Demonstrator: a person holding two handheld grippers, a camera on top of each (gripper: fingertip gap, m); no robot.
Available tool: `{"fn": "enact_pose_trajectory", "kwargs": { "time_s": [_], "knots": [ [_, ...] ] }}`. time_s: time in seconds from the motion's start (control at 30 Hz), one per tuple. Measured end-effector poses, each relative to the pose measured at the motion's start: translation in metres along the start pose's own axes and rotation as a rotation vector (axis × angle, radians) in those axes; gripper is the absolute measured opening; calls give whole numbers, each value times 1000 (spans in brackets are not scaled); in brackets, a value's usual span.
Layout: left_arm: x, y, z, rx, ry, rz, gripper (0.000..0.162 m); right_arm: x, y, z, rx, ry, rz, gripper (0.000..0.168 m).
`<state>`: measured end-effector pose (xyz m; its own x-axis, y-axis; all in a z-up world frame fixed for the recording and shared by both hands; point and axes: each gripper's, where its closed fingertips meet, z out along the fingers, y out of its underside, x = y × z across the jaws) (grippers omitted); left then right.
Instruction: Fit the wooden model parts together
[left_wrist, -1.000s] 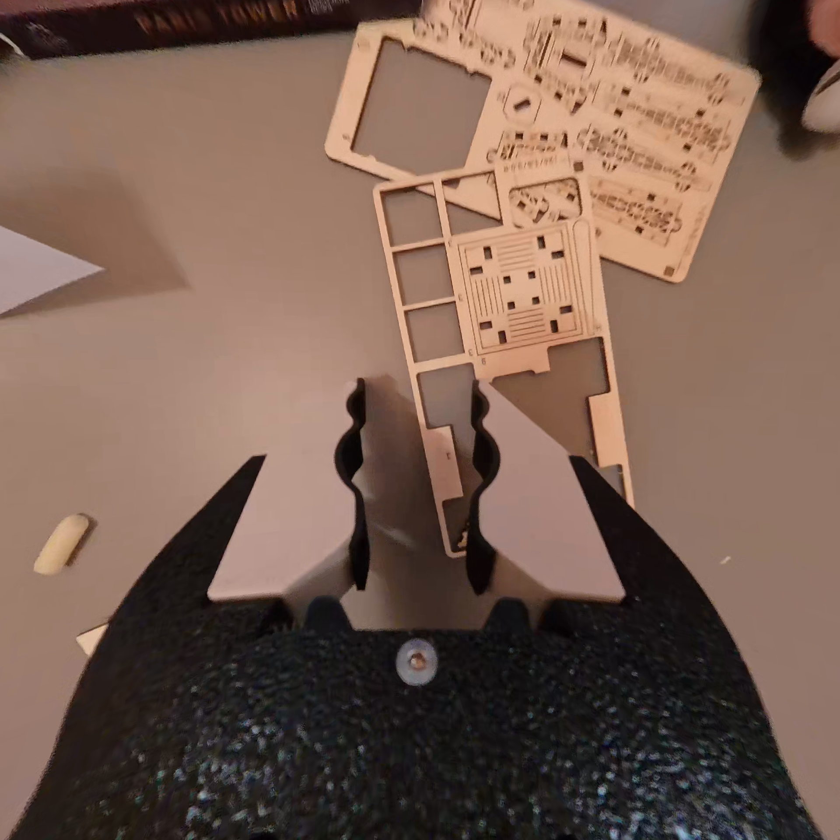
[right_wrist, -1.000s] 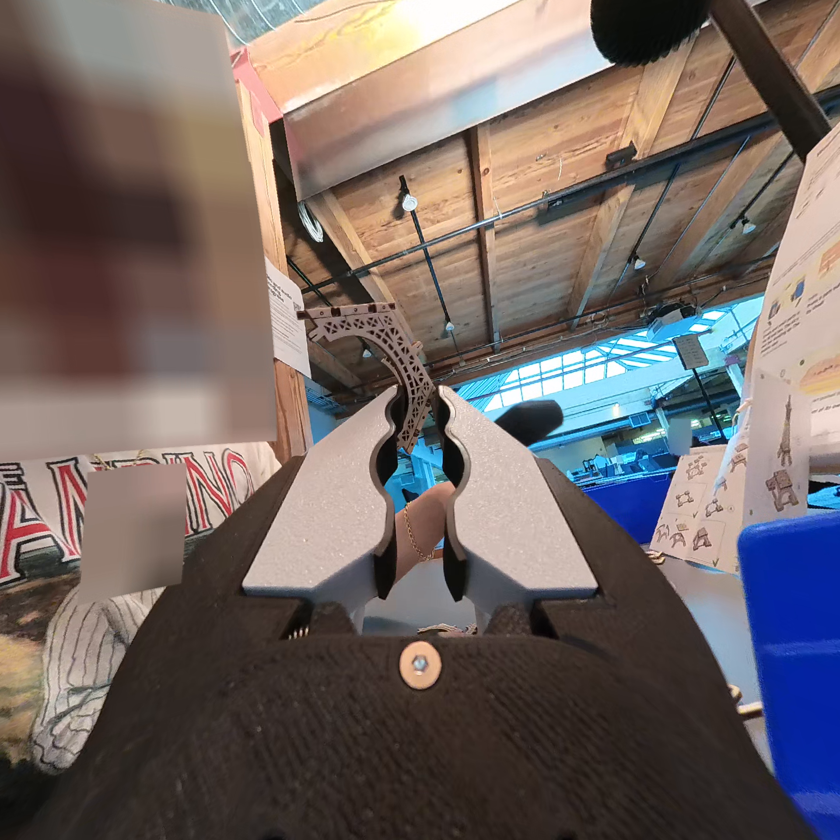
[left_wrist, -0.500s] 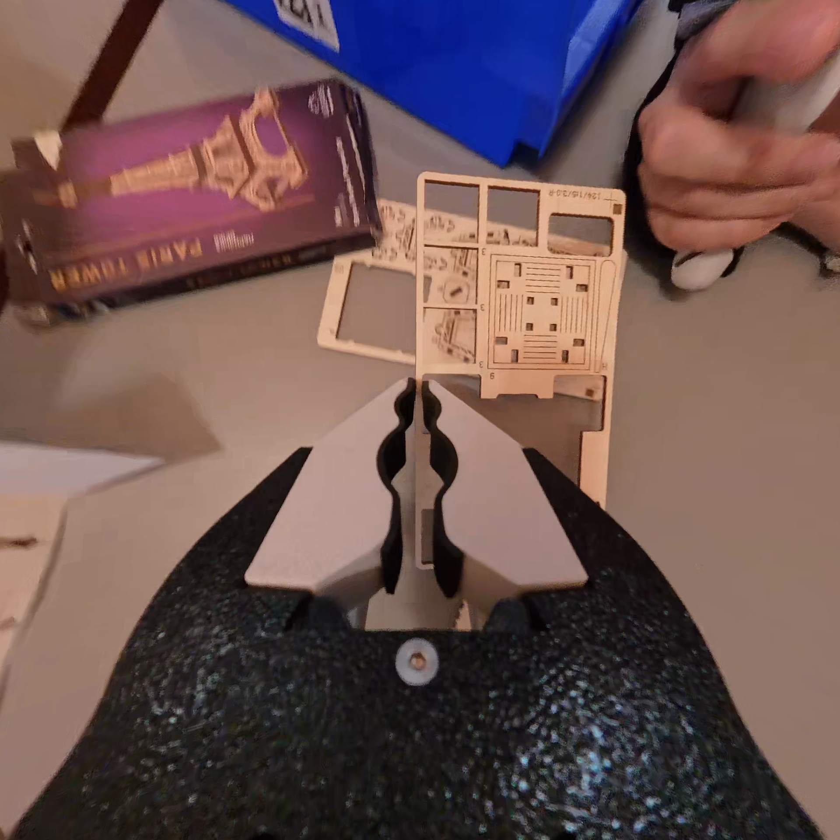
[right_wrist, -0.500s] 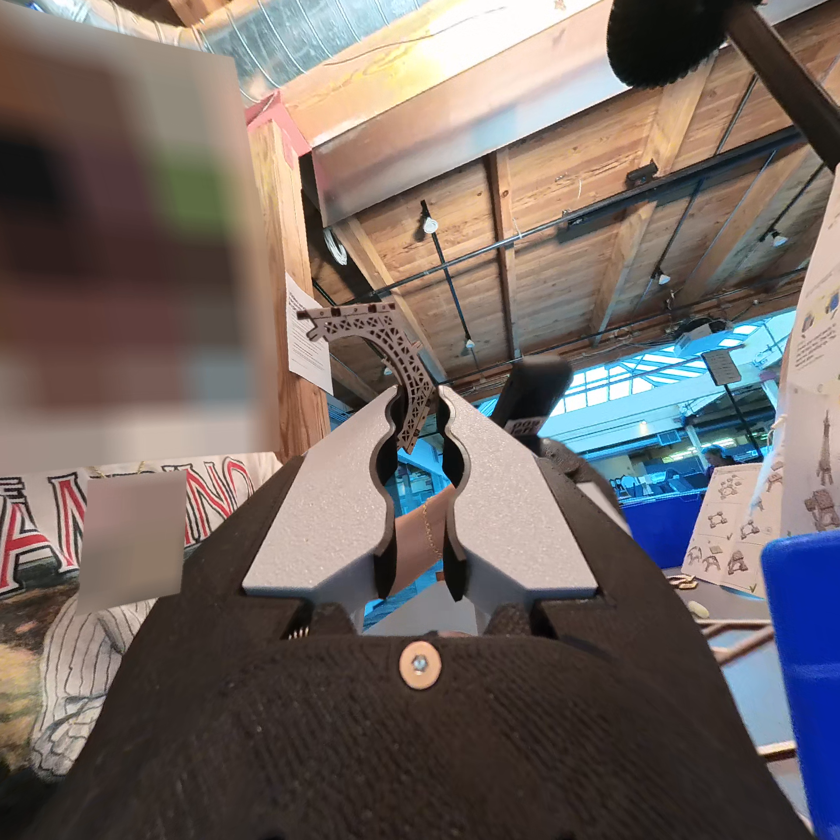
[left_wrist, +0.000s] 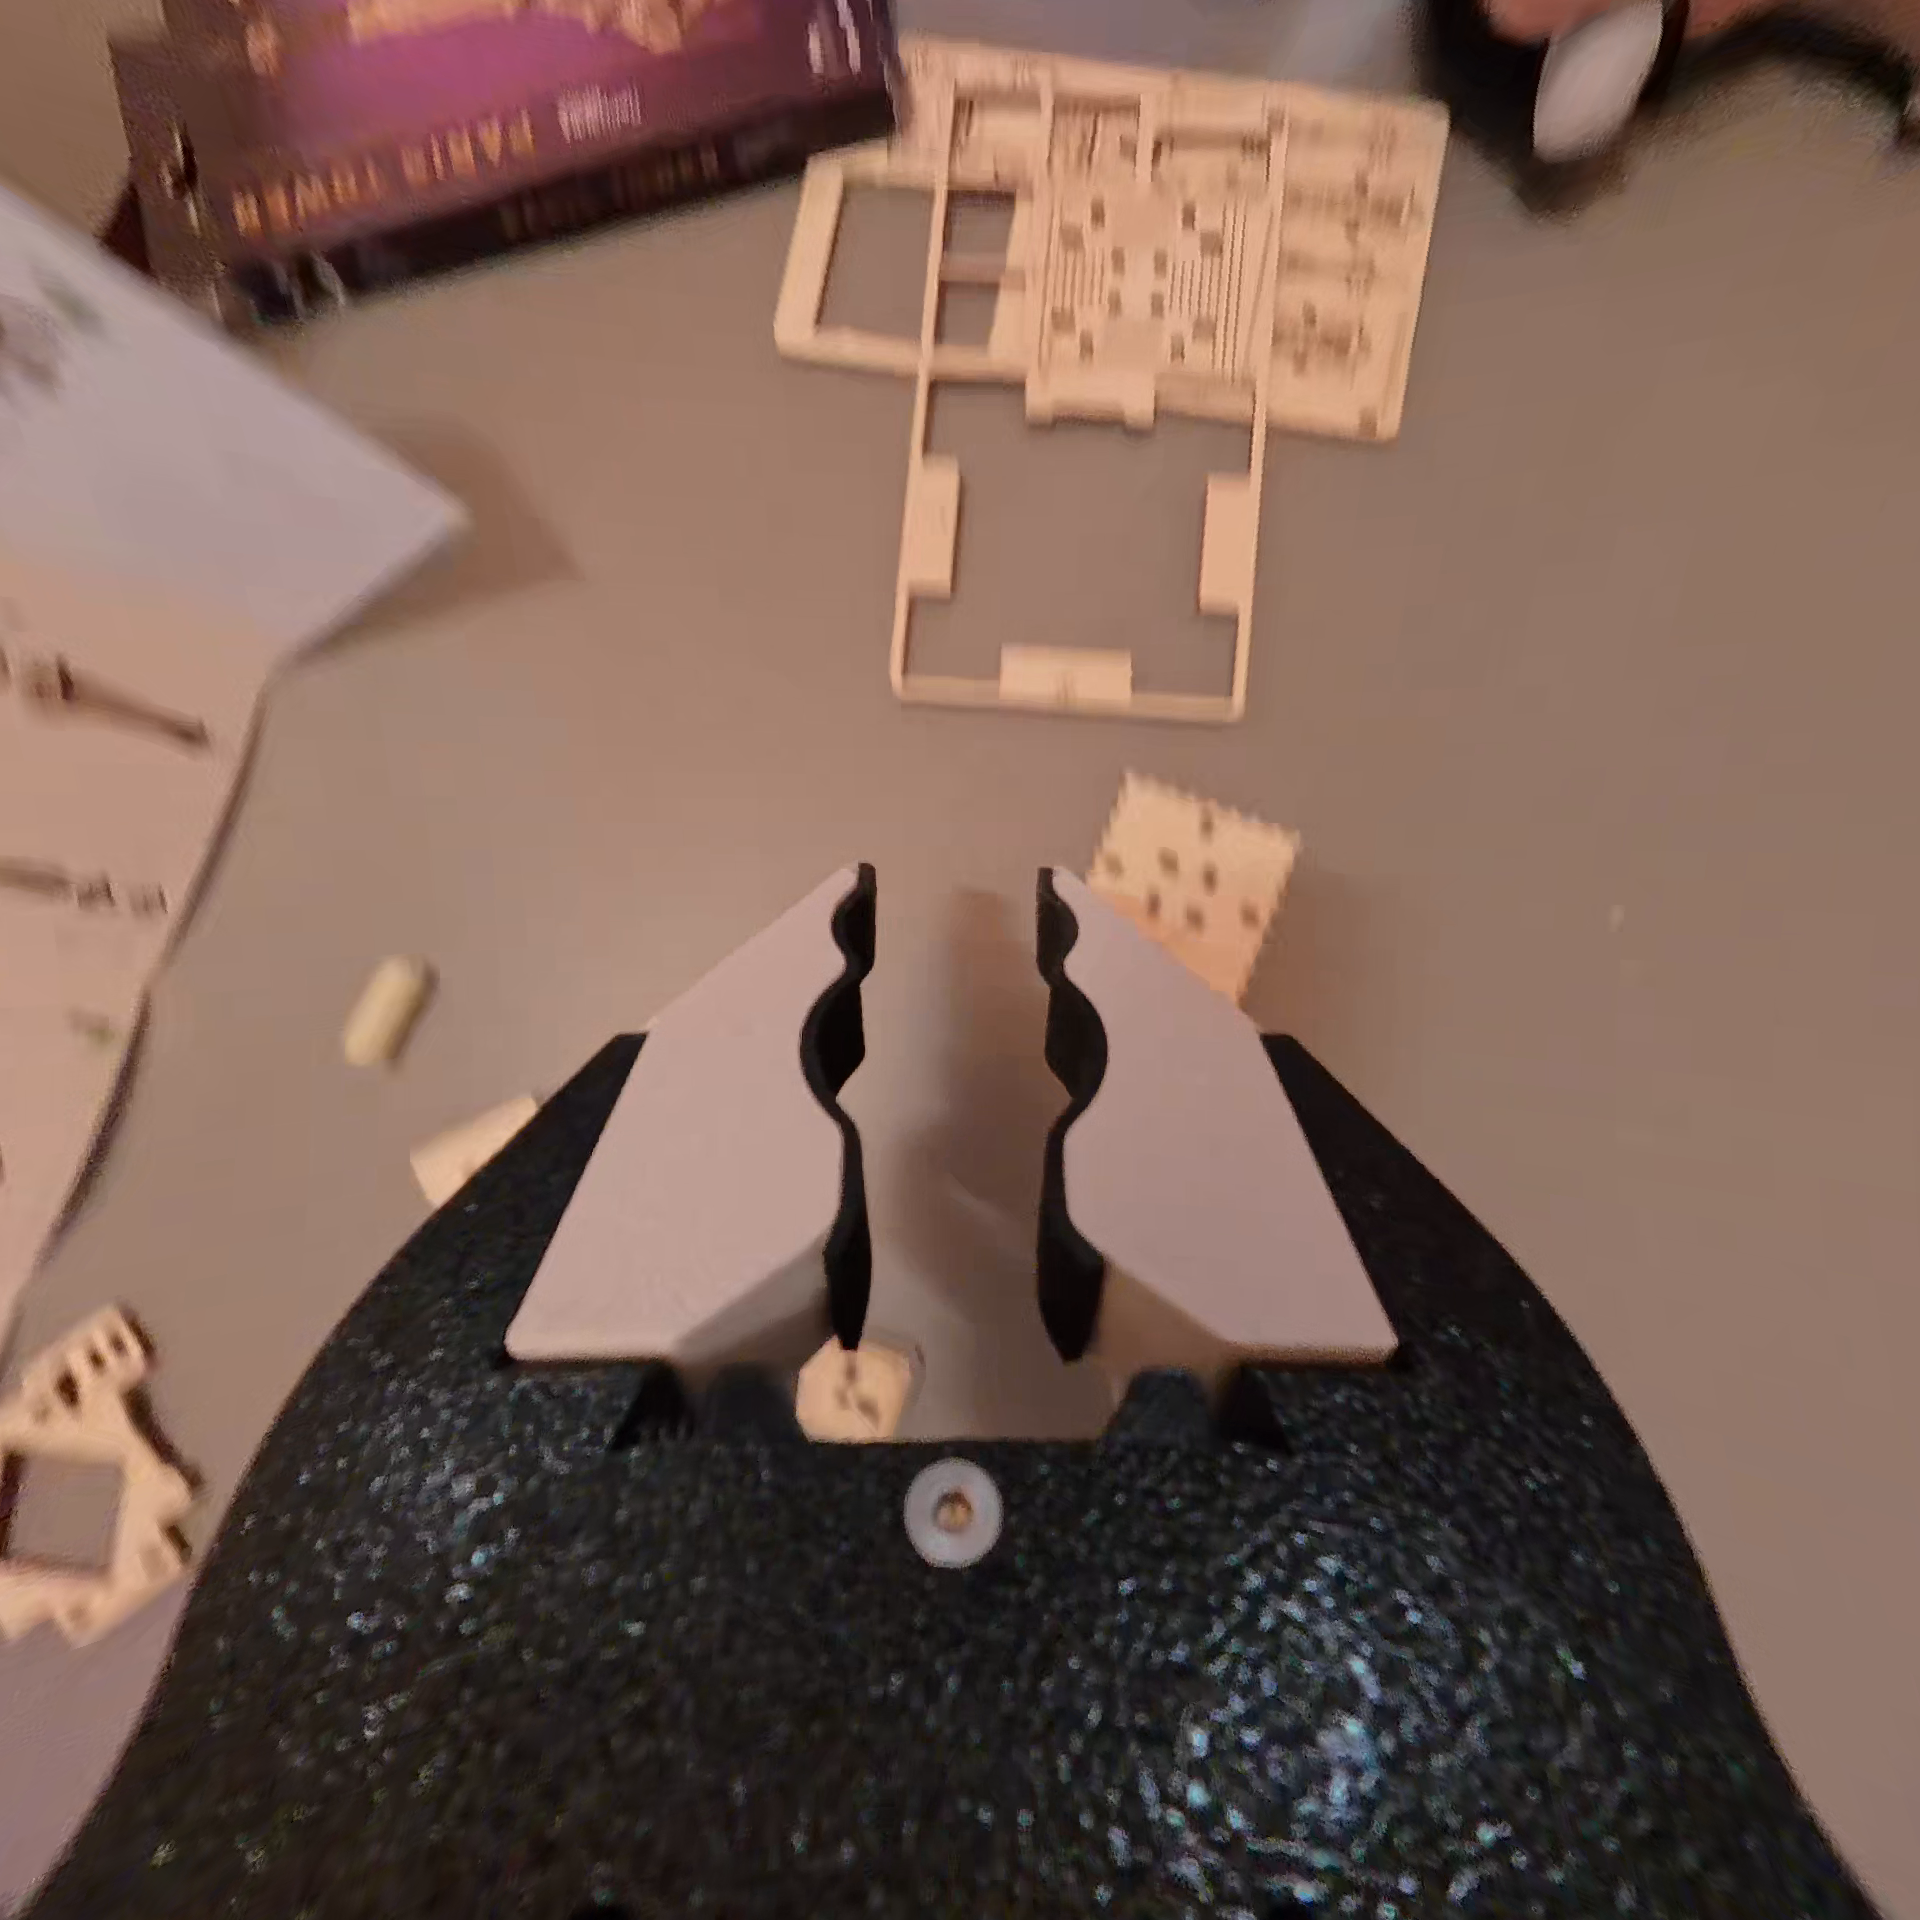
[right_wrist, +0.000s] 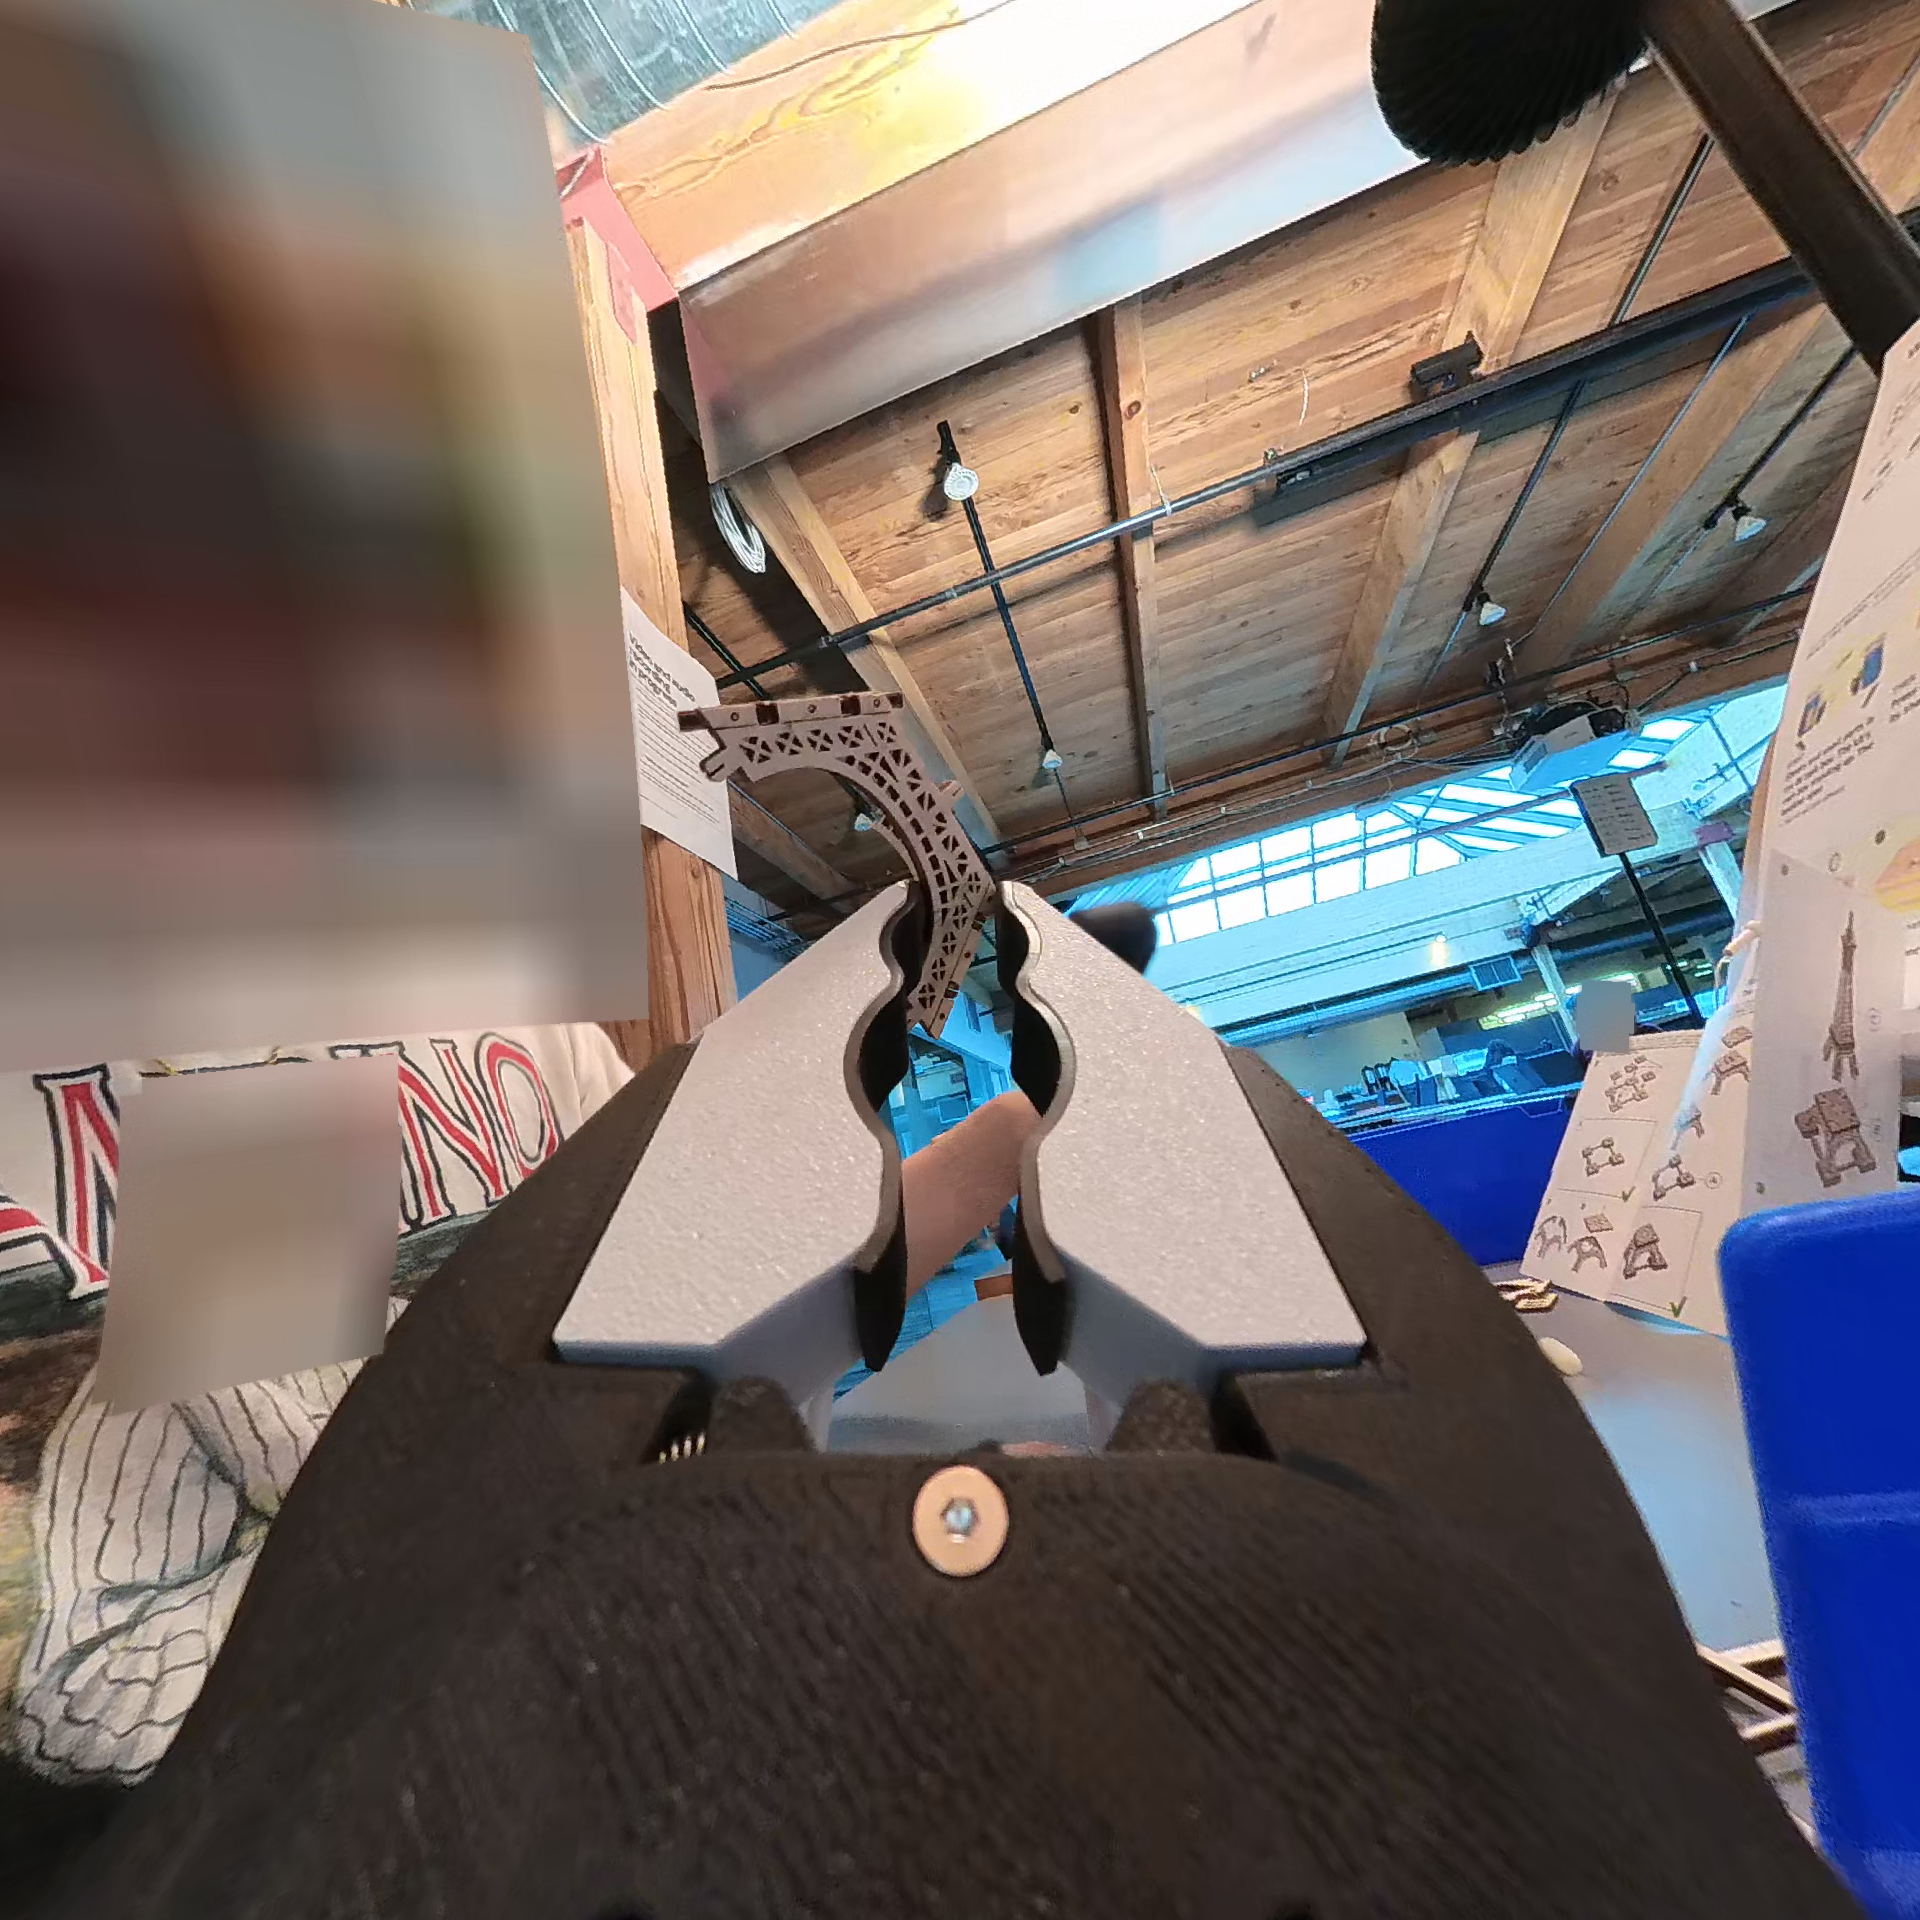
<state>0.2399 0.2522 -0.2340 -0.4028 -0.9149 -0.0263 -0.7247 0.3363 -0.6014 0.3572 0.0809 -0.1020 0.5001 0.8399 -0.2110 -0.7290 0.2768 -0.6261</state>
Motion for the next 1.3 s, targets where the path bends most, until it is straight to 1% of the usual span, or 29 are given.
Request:
{"fn": "enact_pose_trajectory", "kwargs": {
  "time_s": [0.1,0.17,0.27,0.4,0.5,0.57,0.6,0.67,0.73,0.8,0.87,0.97,1.03,1.1,1.23,1.3],
  "knots": [
    [17,53,-25,-44,-28,-42,27,1,1,0,-6,5,-1,10],
    [33,79,-38,-40,-46,-82,29,1,3,1,-16,7,-1,10],
    [60,100,-47,-4,-60,-156,39,2,7,2,-36,12,2,10],
    [75,113,-42,6,-139,-185,45,4,13,4,-65,15,7,10],
    [78,117,-31,7,-175,-191,39,4,17,5,-86,18,10,10],
    [80,114,-24,41,-158,-212,29,2,20,6,-97,7,21,10],
    [81,113,-23,51,-147,-210,27,1,21,7,-100,-3,32,10],
    [79,114,-24,57,-146,-180,27,-4,22,9,-89,-29,46,10],
    [77,117,-26,44,-137,-179,30,-7,22,12,-72,-49,61,9],
    [73,126,-33,8,-133,-176,34,-9,24,16,-55,-70,77,9],
    [66,127,-41,10,-153,-162,36,-17,25,24,-5,-127,124,9],
    [59,111,-48,73,-146,-143,33,-26,38,40,23,-215,208,10],
    [51,104,-49,72,-166,-102,28,-30,49,49,27,-255,262,10],
    [43,98,-46,65,-167,-39,27,-33,61,57,16,-279,304,10],
    [40,90,-30,43,-75,40,25,-36,80,65,-42,-294,340,10],
    [42,86,-23,29,-16,52,25,-35,85,66,-76,-289,339,10]
  ]
}}
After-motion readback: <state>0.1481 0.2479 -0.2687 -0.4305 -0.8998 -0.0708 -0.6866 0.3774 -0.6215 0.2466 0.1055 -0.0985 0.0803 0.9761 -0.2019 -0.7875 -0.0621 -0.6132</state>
